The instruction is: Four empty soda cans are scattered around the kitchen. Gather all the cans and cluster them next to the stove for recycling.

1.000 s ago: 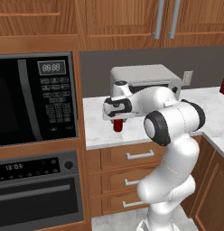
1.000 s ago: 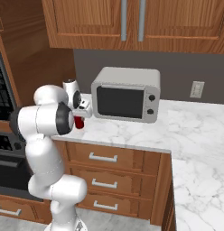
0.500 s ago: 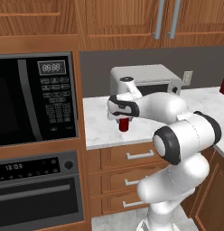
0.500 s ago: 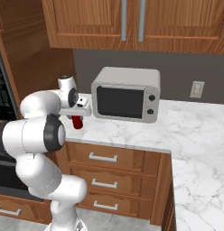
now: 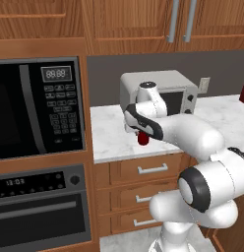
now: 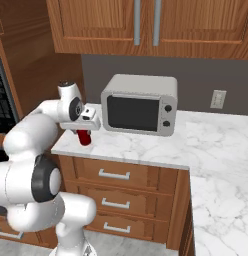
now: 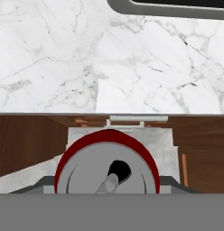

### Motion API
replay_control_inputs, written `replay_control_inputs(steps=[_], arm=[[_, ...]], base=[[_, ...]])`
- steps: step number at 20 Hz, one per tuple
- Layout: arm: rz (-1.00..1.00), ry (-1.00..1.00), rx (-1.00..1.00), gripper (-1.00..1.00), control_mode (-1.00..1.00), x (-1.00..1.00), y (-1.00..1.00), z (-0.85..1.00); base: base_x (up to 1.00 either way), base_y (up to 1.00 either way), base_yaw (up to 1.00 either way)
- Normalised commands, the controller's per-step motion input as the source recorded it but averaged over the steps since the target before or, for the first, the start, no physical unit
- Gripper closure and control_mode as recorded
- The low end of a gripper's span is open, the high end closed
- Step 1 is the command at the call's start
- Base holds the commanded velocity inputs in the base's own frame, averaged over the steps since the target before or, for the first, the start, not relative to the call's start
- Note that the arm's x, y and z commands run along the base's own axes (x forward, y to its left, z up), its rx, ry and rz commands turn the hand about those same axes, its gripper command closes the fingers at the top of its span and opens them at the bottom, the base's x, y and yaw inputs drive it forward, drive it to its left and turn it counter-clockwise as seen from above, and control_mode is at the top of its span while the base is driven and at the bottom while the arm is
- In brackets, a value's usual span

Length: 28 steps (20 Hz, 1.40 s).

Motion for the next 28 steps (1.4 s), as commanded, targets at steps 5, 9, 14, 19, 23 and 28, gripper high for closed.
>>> replay_control_inputs(steps=[5, 9, 14, 19, 23, 28], arm=[[0.01, 0.00, 0.00, 1.00, -1.00, -0.49, -0.15, 0.35], [0.03, 0.00, 0.00, 1.00, -1.00, -0.40, -0.11, 0.22], [0.02, 0.00, 0.02, 1.00, -1.00, -0.41, -0.14, 0.23], [0.01, 0.00, 0.06, 1.00, -1.00, -0.27, -0.16, 0.32], [0.00, 0.00, 0.03, 1.00, -1.00, -0.29, -0.13, 0.19], [-0.02, 0.00, 0.00, 1.00, -1.00, -0.31, -0.06, 0.07]], base=[[0.00, 0.00, 0.00], [0.00, 0.00, 0.00], [0.00, 0.00, 0.00], [0.00, 0.00, 0.00], [0.00, 0.00, 0.00], [0.00, 0.00, 0.00]])
